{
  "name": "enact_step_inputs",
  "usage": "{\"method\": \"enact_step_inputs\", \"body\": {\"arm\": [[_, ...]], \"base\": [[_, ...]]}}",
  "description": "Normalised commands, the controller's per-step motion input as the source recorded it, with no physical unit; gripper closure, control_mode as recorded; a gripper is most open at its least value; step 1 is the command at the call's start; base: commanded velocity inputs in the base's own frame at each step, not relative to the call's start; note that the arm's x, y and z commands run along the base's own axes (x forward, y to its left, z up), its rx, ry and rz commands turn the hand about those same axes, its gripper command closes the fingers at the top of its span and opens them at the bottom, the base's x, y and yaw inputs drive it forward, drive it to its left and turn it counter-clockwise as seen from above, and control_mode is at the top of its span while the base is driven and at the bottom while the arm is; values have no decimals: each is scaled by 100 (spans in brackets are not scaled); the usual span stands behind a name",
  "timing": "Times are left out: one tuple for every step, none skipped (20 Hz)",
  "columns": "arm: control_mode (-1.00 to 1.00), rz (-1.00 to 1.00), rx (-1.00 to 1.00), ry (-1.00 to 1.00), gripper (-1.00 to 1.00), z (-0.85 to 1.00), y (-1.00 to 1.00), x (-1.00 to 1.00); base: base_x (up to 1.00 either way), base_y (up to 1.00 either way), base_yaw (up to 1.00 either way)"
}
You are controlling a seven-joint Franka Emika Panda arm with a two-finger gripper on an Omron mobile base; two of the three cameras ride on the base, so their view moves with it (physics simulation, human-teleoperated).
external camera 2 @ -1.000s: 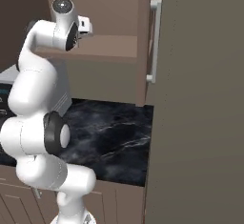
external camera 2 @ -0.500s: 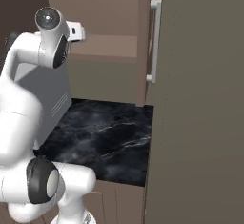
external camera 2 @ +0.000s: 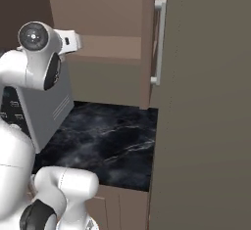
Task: Move the shaker and ketchup from the cabinet to the dining counter.
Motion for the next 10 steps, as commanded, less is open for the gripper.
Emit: {"method": "enact_step_inputs", "body": {"arm": [[-100,0,0,0,100,7,-16,-52],[-100,0,0,0,100,9,-14,-44],[-100,0,0,0,100,10,-12,-36],[-100,0,0,0,100,10,-11,-36],[-100,0,0,0,100,7,-10,-36],[-100,0,0,0,100,7,-10,-38],[-100,0,0,0,100,3,-8,-40],[-100,0,0,0,100,0,-6,-37],[-100,0,0,0,100,0,-5,-31],[-100,0,0,0,100,0,-3,-31]], "base": [[0,0,0],[0,0,0],[0,0,0],[0,0,0],[0,0,0],[0,0,0],[0,0,0],[0,0,0],[0,0,0],[0,0,0]]}}
